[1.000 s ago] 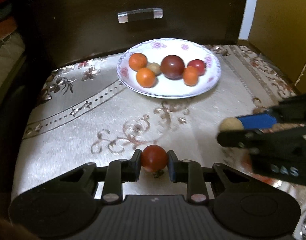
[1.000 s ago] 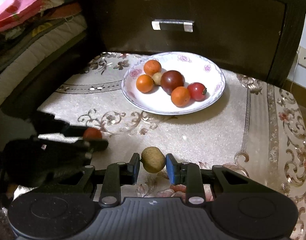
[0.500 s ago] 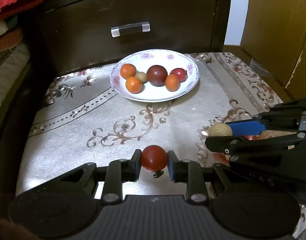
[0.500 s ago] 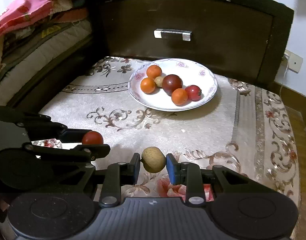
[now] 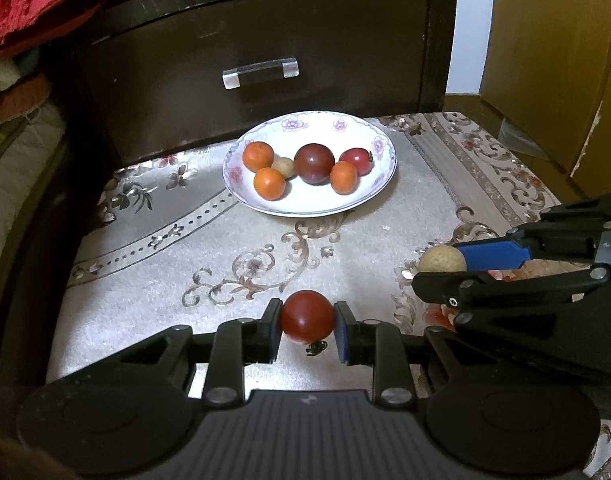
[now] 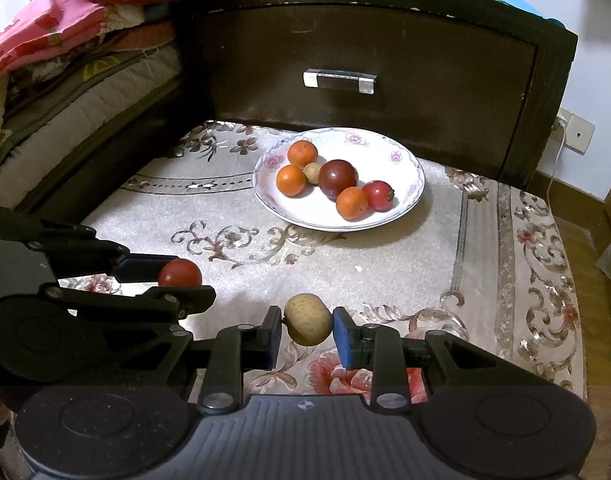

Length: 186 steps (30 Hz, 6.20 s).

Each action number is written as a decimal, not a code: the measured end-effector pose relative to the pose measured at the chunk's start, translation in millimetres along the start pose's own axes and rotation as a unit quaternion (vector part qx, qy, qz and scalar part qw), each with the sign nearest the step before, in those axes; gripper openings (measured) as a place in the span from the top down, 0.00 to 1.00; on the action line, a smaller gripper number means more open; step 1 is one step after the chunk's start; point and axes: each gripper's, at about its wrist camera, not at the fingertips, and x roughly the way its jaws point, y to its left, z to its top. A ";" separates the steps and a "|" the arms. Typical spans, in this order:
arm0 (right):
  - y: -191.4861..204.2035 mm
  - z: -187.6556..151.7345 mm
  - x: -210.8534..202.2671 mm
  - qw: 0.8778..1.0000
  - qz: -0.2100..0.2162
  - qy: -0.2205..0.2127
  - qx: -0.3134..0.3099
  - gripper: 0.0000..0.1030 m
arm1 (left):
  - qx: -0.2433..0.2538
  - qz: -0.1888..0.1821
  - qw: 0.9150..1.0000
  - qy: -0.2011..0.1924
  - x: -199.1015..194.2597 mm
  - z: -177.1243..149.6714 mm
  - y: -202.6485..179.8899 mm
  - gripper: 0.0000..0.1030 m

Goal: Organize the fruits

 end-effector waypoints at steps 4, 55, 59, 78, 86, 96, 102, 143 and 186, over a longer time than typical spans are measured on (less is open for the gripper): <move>-0.1 1.1 -0.1 1.000 -0.002 -0.003 0.001 0.75 | 0.002 0.002 1.000 -0.003 -1.3 1.9 0.3 0.68; -17.7 28.7 9.0 0.999 -0.014 -0.037 0.012 0.74 | 0.019 0.024 0.999 -0.038 8.8 41.7 2.8 0.68; -19.7 32.9 13.2 0.999 -0.013 -0.037 0.012 0.74 | 0.020 0.027 0.999 -0.039 12.7 45.2 4.5 0.69; -29.6 49.1 34.8 0.999 -0.012 -0.033 0.018 0.74 | 0.017 0.029 0.999 -0.037 32.9 61.9 10.5 0.69; -32.3 52.0 38.6 0.999 -0.012 -0.033 0.018 0.74 | 0.017 0.030 0.999 -0.037 40.7 70.0 12.9 0.70; -38.4 59.6 47.5 0.999 -0.011 -0.036 0.019 0.74 | 0.015 0.029 0.999 -0.039 49.1 77.8 16.3 0.70; -42.5 61.6 51.6 0.999 -0.012 -0.038 0.023 0.74 | 0.017 0.030 0.999 -0.042 54.9 83.7 16.9 0.70; -78.0 83.2 116.0 0.998 0.016 -0.055 0.036 0.73 | -0.029 -0.010 0.999 -0.034 125.2 113.6 42.0 0.70; -77.0 76.2 70.6 0.995 -0.016 -0.068 0.064 0.58 | -0.028 0.025 0.997 -0.060 73.5 99.6 33.6 0.43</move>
